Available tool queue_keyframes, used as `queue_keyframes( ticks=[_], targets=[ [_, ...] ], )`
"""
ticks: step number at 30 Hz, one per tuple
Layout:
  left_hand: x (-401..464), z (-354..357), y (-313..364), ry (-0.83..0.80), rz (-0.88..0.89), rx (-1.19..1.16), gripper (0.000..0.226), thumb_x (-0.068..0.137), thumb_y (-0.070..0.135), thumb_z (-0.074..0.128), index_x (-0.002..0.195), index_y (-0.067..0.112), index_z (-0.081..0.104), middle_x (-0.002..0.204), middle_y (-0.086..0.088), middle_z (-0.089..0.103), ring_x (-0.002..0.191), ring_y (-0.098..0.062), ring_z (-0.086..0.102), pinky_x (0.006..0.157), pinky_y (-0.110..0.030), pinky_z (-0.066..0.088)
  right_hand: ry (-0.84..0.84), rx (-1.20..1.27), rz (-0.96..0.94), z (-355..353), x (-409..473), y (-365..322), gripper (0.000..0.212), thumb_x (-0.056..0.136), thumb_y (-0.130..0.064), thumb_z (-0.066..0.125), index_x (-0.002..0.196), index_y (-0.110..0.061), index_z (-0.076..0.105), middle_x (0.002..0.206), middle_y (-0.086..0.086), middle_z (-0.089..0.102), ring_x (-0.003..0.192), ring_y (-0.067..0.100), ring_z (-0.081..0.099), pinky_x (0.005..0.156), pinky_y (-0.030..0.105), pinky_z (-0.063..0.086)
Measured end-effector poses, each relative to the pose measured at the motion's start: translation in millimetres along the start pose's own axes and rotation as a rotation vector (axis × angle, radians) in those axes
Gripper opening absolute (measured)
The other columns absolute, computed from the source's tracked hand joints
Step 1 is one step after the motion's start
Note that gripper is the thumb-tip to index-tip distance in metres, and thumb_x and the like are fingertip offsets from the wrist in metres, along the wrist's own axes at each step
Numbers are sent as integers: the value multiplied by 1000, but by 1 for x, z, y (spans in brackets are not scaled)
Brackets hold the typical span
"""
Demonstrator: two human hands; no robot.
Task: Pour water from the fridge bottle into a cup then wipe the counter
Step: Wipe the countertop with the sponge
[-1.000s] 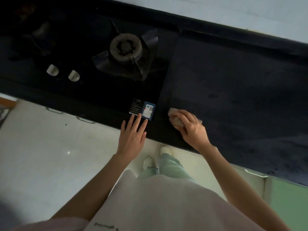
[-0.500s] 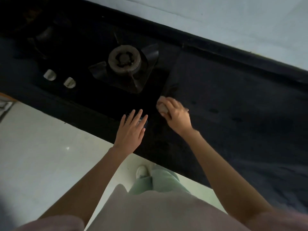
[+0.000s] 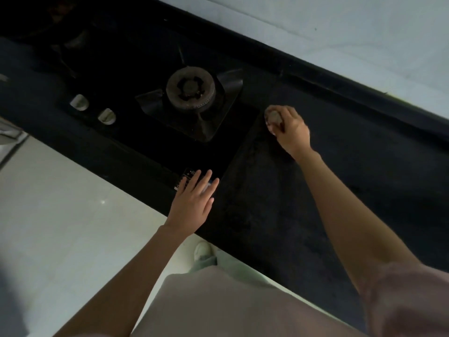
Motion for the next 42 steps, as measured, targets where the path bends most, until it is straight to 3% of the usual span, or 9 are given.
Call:
queue_keyframes(
  ticks=[6, 10, 14, 19, 22, 28, 33, 39, 42],
  targets=[
    [1, 1, 0, -6, 2, -7, 53, 97, 37, 27, 144, 19, 41, 152, -8, 37, 141, -31, 32, 111, -53, 31, -86, -19, -186, 27, -99, -40, 49, 83, -20, 67, 130, -15, 55, 132, 7, 55, 115, 27, 54, 93, 38, 48],
    [0, 2, 0, -22, 0, 1, 53, 97, 37, 26, 145, 19, 39, 153, -9, 36, 141, -32, 32, 110, -54, 33, -114, 16, -281, 20, -135, -42, 47, 84, -20, 66, 130, -18, 54, 133, 2, 54, 117, 22, 54, 87, 32, 48],
    [0, 1, -1, -17, -2, -17, 52, 97, 36, 28, 144, 18, 42, 152, -9, 37, 140, -32, 33, 110, -54, 34, -86, -7, -145, 17, -53, -9, 48, 84, -33, 51, 130, -19, 54, 130, 9, 55, 115, 31, 55, 92, 38, 50],
    [0, 2, -2, -5, -2, -21, 50, 97, 35, 30, 143, 19, 43, 151, -7, 39, 139, -31, 35, 110, -52, 33, -8, -10, 74, -5, 82, 35, 46, 83, -24, 62, 128, -21, 54, 133, 8, 52, 117, 32, 52, 91, 36, 44],
    [1, 2, -2, -8, -10, -33, 50, 98, 37, 29, 143, 21, 43, 151, -6, 39, 140, -30, 34, 111, -51, 31, 18, -38, 132, -5, 102, 40, 46, 84, -25, 61, 129, -23, 53, 135, 7, 49, 117, 33, 51, 90, 39, 45],
    [0, 5, -2, -1, -10, -37, 49, 98, 35, 29, 143, 21, 41, 153, -7, 36, 141, -31, 32, 112, -52, 31, -72, -24, -120, 15, 3, 1, 54, 81, -23, 64, 133, -18, 51, 132, 9, 53, 115, 32, 53, 90, 41, 49],
    [1, 6, -4, -7, 0, -39, 50, 98, 35, 28, 144, 20, 41, 153, -8, 36, 141, -31, 31, 111, -54, 32, -118, 32, -303, 24, -86, -28, 46, 86, -22, 64, 130, -15, 54, 133, 4, 54, 119, 23, 52, 97, 32, 45],
    [1, 4, -4, -7, 2, -38, 49, 99, 35, 27, 144, 21, 41, 153, -7, 36, 141, -30, 32, 111, -53, 33, -84, -2, -100, 12, 19, 8, 57, 83, -37, 54, 137, -24, 47, 132, 6, 53, 117, 29, 53, 94, 41, 48],
    [1, 4, -5, -6, 8, -33, 49, 99, 35, 28, 144, 21, 41, 153, -7, 36, 141, -30, 33, 111, -52, 32, -28, 10, 50, 3, 68, 22, 51, 84, -28, 60, 134, -27, 49, 136, 5, 49, 119, 30, 51, 94, 38, 44]
  ],
)
Point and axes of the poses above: each hand's wrist, its own x-axis towards the middle knuckle, its own z-axis out of the palm, y = z × x, the point moved 1 cm from there along x, towards the middle knuckle
